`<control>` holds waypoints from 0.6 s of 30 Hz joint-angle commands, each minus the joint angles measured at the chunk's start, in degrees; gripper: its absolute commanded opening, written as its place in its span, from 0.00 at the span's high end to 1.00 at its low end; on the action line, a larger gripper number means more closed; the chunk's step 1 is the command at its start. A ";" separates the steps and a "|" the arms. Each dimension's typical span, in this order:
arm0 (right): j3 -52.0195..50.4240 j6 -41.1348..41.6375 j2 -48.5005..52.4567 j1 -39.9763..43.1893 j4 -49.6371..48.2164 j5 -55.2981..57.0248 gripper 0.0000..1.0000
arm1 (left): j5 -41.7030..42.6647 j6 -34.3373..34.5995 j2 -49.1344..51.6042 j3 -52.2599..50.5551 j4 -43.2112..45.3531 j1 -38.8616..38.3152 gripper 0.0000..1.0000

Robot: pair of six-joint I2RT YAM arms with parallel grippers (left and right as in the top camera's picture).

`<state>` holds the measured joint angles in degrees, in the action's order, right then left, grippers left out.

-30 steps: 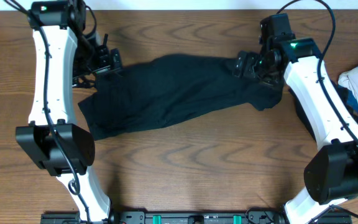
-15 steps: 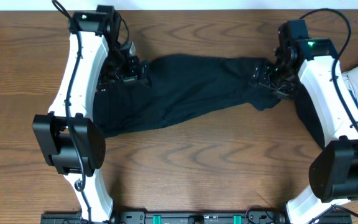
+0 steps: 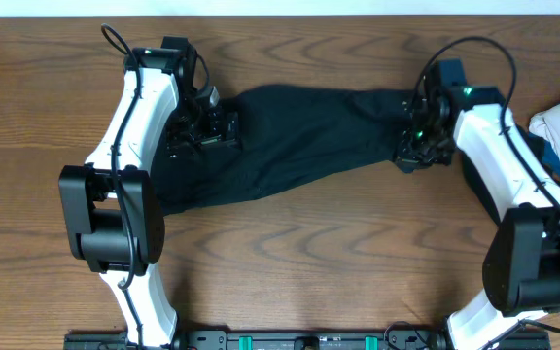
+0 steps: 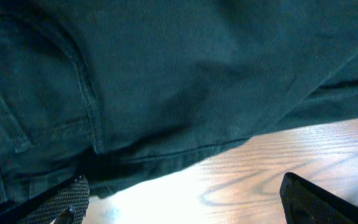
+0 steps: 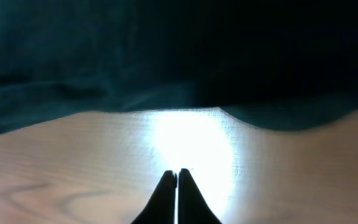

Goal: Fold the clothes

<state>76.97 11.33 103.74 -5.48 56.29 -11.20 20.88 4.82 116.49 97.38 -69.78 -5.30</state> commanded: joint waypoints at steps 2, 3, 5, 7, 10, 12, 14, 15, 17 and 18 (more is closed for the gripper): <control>-5.92 -1.07 -0.98 -0.83 -7.17 -1.29 0.99 | 0.59 -0.76 -0.15 -1.27 1.55 0.22 0.02; -7.08 -1.07 -0.98 -0.83 -9.49 -1.31 0.99 | 0.59 -0.76 -0.15 -1.42 1.99 0.22 0.02; -8.72 -1.09 -0.98 -0.83 -13.38 -1.29 0.99 | 0.59 -0.74 -0.11 -1.60 2.80 0.22 0.02; -9.92 -1.03 -0.98 -0.81 -16.26 -1.29 0.99 | 0.59 -0.74 -0.09 -1.60 3.37 0.22 0.02; -11.26 -0.44 -0.87 -0.81 -18.99 -1.05 0.99 | 0.59 -0.74 -0.09 -1.60 3.78 0.24 0.02; -11.98 -0.44 -0.52 -0.81 -20.44 -0.66 0.99 | 0.61 -0.72 -0.07 -1.60 4.04 0.22 0.02; -12.66 0.04 -0.04 -0.81 -21.79 1.09 0.99 | 0.61 -0.74 0.00 -1.60 4.39 0.22 0.02; -12.90 0.72 0.09 -0.81 -22.21 2.36 0.99 | 0.61 -0.72 0.02 -1.60 4.52 0.22 0.02; -13.16 2.08 0.52 -0.76 -22.88 4.98 0.99 | 0.61 -0.74 0.11 -1.62 4.63 0.22 0.02; -13.16 2.34 0.70 -0.74 -23.08 5.73 0.99 | 0.79 -0.74 0.13 -1.62 4.66 0.22 0.02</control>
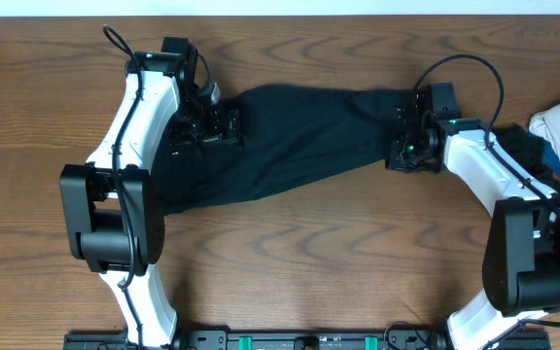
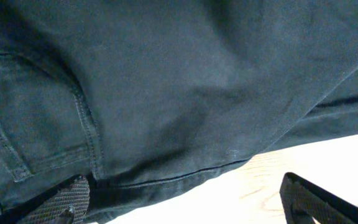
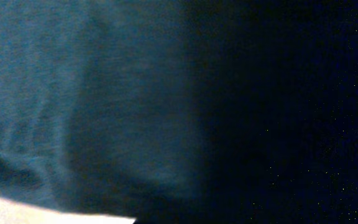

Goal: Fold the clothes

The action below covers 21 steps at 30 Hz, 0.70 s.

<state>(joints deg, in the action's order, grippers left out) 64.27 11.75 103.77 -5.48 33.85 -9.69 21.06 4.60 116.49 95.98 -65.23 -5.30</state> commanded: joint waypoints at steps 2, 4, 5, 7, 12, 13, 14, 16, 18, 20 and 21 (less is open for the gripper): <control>-0.46 1.97 0.79 -0.63 -0.70 4.92 0.99 | 1.51 -0.52 0.35 -0.22 0.22 0.22 0.02; -0.46 2.05 0.83 -0.46 -0.66 6.10 0.99 | 2.38 -0.52 0.70 -0.57 0.48 0.22 0.02; -0.48 2.58 0.83 -0.42 -0.66 6.78 0.99 | 2.36 -0.52 0.79 -0.92 0.85 0.22 0.02; -0.48 2.58 0.83 -0.20 -0.66 6.93 0.99 | 2.38 -0.50 1.14 -2.03 1.99 0.22 0.02; -0.72 2.58 0.87 -0.07 -0.68 8.90 0.99 | 2.56 -0.48 2.10 -5.05 3.93 0.22 0.02; -0.76 2.58 0.92 -0.07 -0.70 9.35 0.99 | 2.58 -0.46 2.21 -5.86 4.50 0.22 0.02; -0.76 2.58 0.96 -0.07 -0.68 9.64 0.99 | 2.56 -0.48 2.27 -6.58 5.03 0.22 0.02; -0.76 2.58 1.16 -0.07 -0.76 9.70 0.99 | 2.56 -0.48 2.27 -7.87 6.10 0.22 0.02; -0.79 2.58 1.36 -0.04 -0.96 10.14 0.99 | 2.56 -0.48 2.27 -8.55 6.69 0.22 0.02; -0.90 2.67 1.44 -0.04 -1.20 11.87 0.99 | 2.56 -0.46 2.27 -8.83 7.06 0.22 0.02; -1.03 2.97 1.51 -0.04 -1.36 13.33 0.99 | 2.54 -0.48 2.27 -8.94 7.17 0.22 0.02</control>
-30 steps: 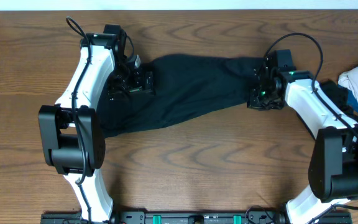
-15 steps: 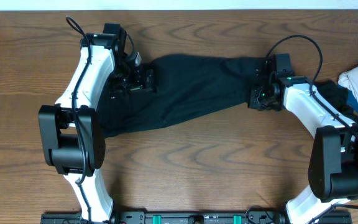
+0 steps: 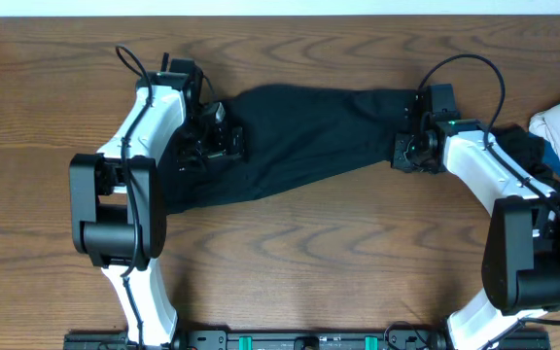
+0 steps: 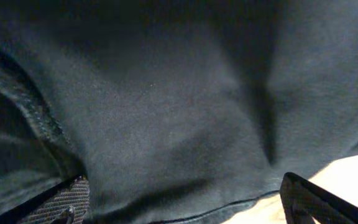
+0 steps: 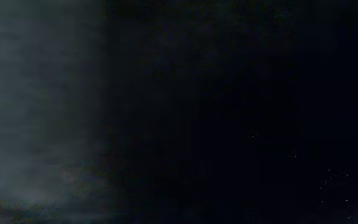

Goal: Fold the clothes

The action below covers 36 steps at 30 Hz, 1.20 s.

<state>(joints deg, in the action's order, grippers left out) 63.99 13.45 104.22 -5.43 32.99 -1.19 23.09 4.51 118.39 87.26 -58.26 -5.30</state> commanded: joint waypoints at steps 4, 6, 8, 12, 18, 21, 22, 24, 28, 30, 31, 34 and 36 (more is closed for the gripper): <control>-0.79 1.29 2.01 0.83 -0.50 7.02 0.99 | 0.50 -0.37 0.37 -1.44 1.84 0.24 0.02; -0.79 1.29 3.06 1.79 -0.81 6.97 0.99 | 0.50 -0.35 0.39 -2.32 2.95 0.24 0.02; -0.79 1.27 4.37 2.64 -1.49 6.99 0.99 | 0.50 -0.17 0.48 -3.04 3.54 0.22 0.02; -0.79 1.07 6.88 4.90 -3.43 7.52 0.99 | 0.50 -0.20 1.11 -3.72 3.50 0.24 0.02; -0.76 0.50 7.30 8.31 -6.19 15.26 0.99 | 0.22 -0.22 1.16 -3.80 3.54 0.24 0.02; -0.76 -2.58 7.32 9.55 -7.76 19.32 0.98 | 0.22 -0.22 1.16 -3.80 3.48 0.24 0.02; -0.76 -3.80 7.32 9.92 -8.24 20.24 0.99 | 0.22 -0.22 1.16 -3.80 3.48 0.24 0.02; -0.76 -4.90 7.30 10.45 -8.96 22.12 0.99 | 0.22 -0.22 1.16 -3.80 3.45 0.24 0.02; -0.76 -5.27 7.30 10.64 -9.86 27.93 0.99 | 0.22 -0.22 1.16 -3.80 3.37 0.24 0.02; -0.76 -7.19 7.26 10.47 -10.32 30.97 0.99 | 0.22 -0.20 1.16 -3.80 3.32 0.24 0.02; -0.76 -7.34 7.21 10.32 -10.40 32.89 0.99 | 0.22 -0.22 1.16 -3.80 3.32 0.24 0.02; -0.68 -7.34 7.10 9.77 -11.15 42.25 0.99 | 0.22 -0.20 1.22 -3.80 3.19 0.24 0.02; -0.66 -7.34 6.99 9.62 -11.93 48.00 0.97 | -1.07 0.52 1.25 -4.02 3.13 0.24 0.02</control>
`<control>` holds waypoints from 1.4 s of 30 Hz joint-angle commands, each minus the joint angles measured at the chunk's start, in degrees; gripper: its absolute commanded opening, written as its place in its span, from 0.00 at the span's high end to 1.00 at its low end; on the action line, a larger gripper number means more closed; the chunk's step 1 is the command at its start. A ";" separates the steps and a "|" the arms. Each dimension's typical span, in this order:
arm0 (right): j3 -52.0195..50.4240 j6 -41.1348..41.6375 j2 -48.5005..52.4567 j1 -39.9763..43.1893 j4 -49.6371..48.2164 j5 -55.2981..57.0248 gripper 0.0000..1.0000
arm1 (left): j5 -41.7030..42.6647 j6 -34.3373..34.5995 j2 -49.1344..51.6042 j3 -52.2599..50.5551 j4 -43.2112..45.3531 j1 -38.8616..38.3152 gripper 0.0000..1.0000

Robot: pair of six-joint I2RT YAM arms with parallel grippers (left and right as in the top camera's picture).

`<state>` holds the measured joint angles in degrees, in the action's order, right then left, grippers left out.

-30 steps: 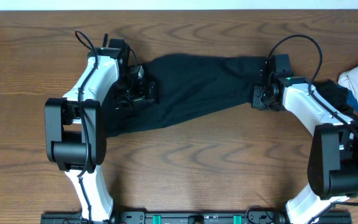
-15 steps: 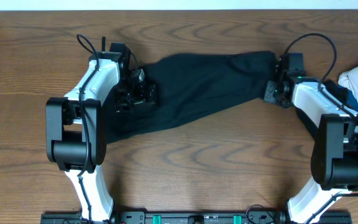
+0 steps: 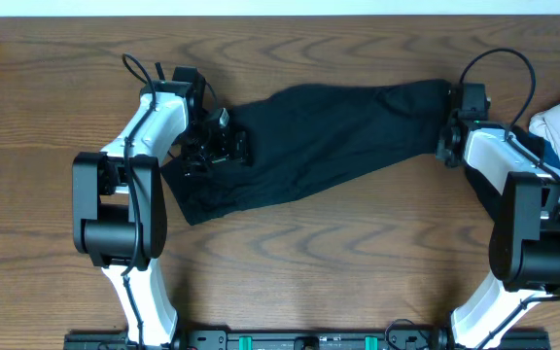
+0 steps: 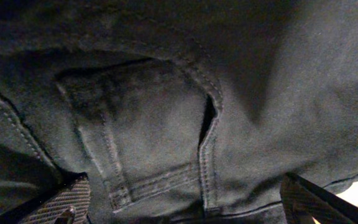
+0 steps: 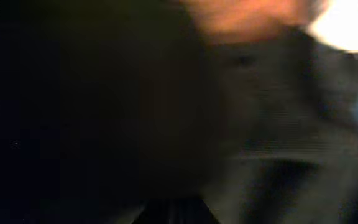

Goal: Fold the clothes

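Observation:
Black pants point(image 3: 329, 136) lie stretched across the wooden table point(image 3: 309, 272), waist at the left, leg end at the right. My left gripper point(image 3: 217, 148) rests open on the waist part. In the left wrist view a back pocket point(image 4: 148, 130) fills the space between its spread fingers point(image 4: 70, 196). My right gripper point(image 3: 447, 146) is at the leg end, near the cuff. The right wrist view is dark and blurred: black cloth point(image 5: 73, 112) covers most of it, and the right gripper point(image 5: 176, 214) shows its fingers together, closed on the cloth.
A pile of other clothes, light grey with red and blue, lies at the right edge behind the right arm. The table's far edge runs along the top of the overhead view.
My right gripper has moved right and the pants' leg end has gone with it. The whole garment sits further right and is stretched longer. The left wrist view now shows a back pocket.
First my right gripper was shut and empty over bare wood beside the leg end, my left open at the pants' edge. Then the right was in the cloth and the left further onto the waist. Now the leg end is pulled right.

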<state>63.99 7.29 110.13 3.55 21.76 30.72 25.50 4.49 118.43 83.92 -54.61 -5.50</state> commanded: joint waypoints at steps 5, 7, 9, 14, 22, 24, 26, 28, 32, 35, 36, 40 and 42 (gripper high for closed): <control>-0.20 -1.46 0.44 0.94 -1.70 22.32 0.92 | -12.35 5.09 1.27 -1.88 -0.46 0.46 0.02; 0.42 -1.88 0.31 1.05 -1.99 23.67 0.90 | -13.05 5.29 1.27 -2.14 -0.61 0.76 0.02; 1.25 -2.05 0.20 1.11 -2.60 26.86 0.89 | -13.14 5.49 1.27 -2.16 -0.79 1.31 0.02; 5.27 -4.83 -0.11 0.90 -2.40 31.87 0.90 | -13.14 5.44 1.27 -2.16 -0.79 3.43 0.02; 12.02 -4.44 -7.82 -5.20 8.87 5.70 0.86 | -16.28 4.35 1.27 -2.16 -0.81 5.77 0.02; 12.96 -6.27 -10.93 -6.95 10.95 -8.17 0.82 | -18.78 4.35 1.27 -2.16 -1.20 6.23 0.02; 13.03 -9.55 -14.14 -8.63 10.97 -25.81 0.72 | -19.58 4.35 1.27 -2.16 -1.64 6.80 0.02; 13.03 -10.38 -15.91 -10.14 10.27 -39.54 0.66 | -19.58 4.37 1.27 -2.16 -1.68 7.43 0.02; 13.00 -8.57 -15.39 -13.38 9.70 -51.28 0.66 | -19.58 4.37 1.27 -2.16 -1.66 8.74 0.02; 12.98 -8.59 -12.46 -16.11 9.68 -52.59 0.66 | -19.58 4.37 1.27 -2.16 -1.84 9.75 0.02; 12.98 -8.57 -11.10 -16.79 9.31 -52.63 0.66 | -19.58 4.37 1.27 -2.16 -1.90 10.03 0.02; 12.98 -6.86 -4.55 -18.40 7.06 -52.63 0.69 | -19.56 4.35 1.27 -2.16 -2.58 10.54 0.02; 12.98 -5.44 -1.40 -18.43 6.03 -52.63 0.70 | -19.56 4.33 1.27 -2.16 -2.97 10.54 0.02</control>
<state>76.93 -0.30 105.10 -14.68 28.32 -19.42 8.51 9.13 118.43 82.52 -56.86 4.49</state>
